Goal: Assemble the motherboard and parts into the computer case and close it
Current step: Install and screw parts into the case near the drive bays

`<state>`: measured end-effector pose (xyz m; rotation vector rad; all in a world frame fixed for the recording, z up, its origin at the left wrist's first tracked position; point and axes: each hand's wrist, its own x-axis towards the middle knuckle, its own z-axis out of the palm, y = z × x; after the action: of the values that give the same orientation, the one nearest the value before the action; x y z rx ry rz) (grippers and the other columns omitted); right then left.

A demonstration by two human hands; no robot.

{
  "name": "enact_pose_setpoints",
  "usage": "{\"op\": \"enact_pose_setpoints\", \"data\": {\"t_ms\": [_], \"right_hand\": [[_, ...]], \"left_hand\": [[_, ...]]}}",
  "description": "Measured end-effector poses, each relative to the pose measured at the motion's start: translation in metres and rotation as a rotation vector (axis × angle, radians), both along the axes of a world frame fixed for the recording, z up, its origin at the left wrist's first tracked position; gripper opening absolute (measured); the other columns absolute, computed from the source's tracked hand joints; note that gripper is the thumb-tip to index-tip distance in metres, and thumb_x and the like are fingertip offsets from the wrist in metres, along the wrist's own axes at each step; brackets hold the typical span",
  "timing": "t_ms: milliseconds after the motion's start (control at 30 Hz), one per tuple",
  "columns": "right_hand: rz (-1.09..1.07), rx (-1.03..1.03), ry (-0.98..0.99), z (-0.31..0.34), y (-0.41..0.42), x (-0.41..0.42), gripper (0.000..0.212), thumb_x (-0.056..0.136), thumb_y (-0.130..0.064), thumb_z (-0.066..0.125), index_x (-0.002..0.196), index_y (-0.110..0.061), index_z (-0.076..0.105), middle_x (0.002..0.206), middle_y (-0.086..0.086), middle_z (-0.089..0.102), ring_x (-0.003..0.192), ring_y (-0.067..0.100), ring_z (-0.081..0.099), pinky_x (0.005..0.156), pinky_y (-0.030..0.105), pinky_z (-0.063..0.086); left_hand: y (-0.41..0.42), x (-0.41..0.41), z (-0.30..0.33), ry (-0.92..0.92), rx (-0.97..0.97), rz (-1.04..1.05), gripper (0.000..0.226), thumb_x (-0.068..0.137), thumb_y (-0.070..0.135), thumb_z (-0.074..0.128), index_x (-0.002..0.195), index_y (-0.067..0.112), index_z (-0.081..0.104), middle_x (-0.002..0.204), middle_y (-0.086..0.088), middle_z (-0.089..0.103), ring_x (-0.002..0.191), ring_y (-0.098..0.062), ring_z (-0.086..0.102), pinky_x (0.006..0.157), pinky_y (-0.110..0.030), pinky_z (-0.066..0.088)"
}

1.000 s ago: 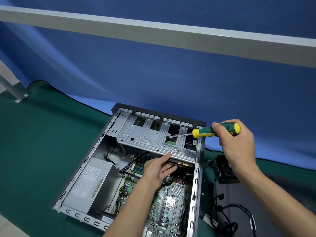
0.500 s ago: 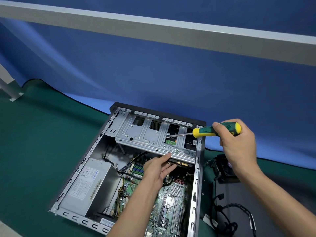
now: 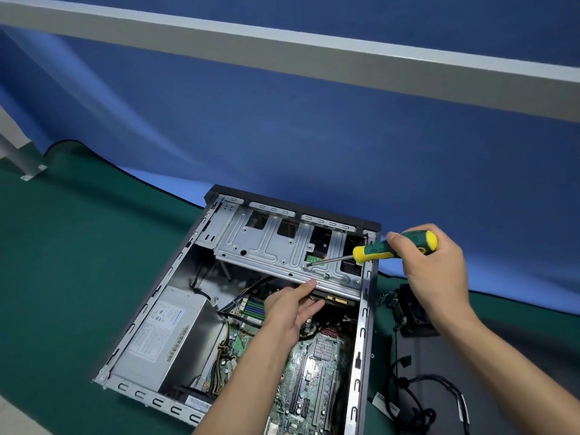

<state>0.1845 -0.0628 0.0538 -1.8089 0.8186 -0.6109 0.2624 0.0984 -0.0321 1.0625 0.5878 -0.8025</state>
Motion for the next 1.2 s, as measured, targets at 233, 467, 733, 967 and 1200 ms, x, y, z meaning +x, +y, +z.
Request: {"op": "enact_pose_setpoints", "data": {"t_ms": [233, 467, 733, 967, 1200], "right_hand": [[0.02, -0.021, 0.024, 0.0, 0.001, 0.003, 0.021, 0.083, -0.029, 0.069, 0.074, -0.014, 0.058, 0.045, -0.016, 0.049, 0.039, 0.003, 0.039, 0.036, 0.011, 0.028], [0.034, -0.044, 0.04, 0.0, 0.004, 0.005, 0.023, 0.084, -0.03, 0.069, 0.074, -0.013, 0.057, 0.045, -0.016, 0.048, 0.039, 0.002, 0.039, 0.037, 0.012, 0.028], [0.084, -0.096, 0.05, 0.007, 0.009, 0.008, 0.022, 0.084, -0.028, 0.068, 0.074, -0.012, 0.055, 0.046, -0.013, 0.046, 0.04, 0.004, 0.038, 0.038, 0.013, 0.028], [0.167, -0.23, 0.118, 0.025, 0.017, 0.02, 0.025, 0.082, -0.031, 0.069, 0.072, -0.015, 0.053, 0.046, -0.014, 0.05, 0.041, 0.007, 0.038, 0.039, 0.015, 0.031], [0.26, -0.721, 0.465, 0.066, 0.036, 0.058, 0.032, 0.077, -0.048, 0.062, 0.069, -0.018, 0.054, 0.057, -0.002, 0.053, 0.063, 0.026, 0.052, 0.047, 0.026, 0.025]], "left_hand": [[0.0, 0.0, 0.001, -0.007, 0.006, 0.004, 0.029, 0.075, -0.004, 0.073, 0.074, 0.011, 0.048, 0.1, -0.015, 0.055, 0.095, -0.03, 0.056, 0.061, -0.034, 0.06], [0.0, -0.001, 0.003, -0.015, 0.011, 0.005, 0.033, 0.075, -0.005, 0.073, 0.072, 0.013, 0.045, 0.093, -0.014, 0.056, 0.087, -0.026, 0.057, 0.058, -0.032, 0.06], [0.0, -0.001, 0.003, -0.014, 0.007, 0.017, 0.036, 0.075, -0.006, 0.073, 0.071, 0.014, 0.043, 0.09, -0.014, 0.057, 0.084, -0.025, 0.057, 0.056, -0.032, 0.059], [0.001, 0.0, 0.0, -0.013, -0.012, 0.027, 0.036, 0.076, -0.007, 0.073, 0.073, 0.014, 0.043, 0.087, -0.013, 0.058, 0.086, -0.027, 0.059, 0.057, -0.033, 0.06], [0.001, -0.002, -0.002, -0.056, -0.055, 0.039, 0.026, 0.077, -0.005, 0.072, 0.085, 0.006, 0.05, 0.08, -0.02, 0.071, 0.07, -0.026, 0.071, 0.054, -0.03, 0.058]]}}
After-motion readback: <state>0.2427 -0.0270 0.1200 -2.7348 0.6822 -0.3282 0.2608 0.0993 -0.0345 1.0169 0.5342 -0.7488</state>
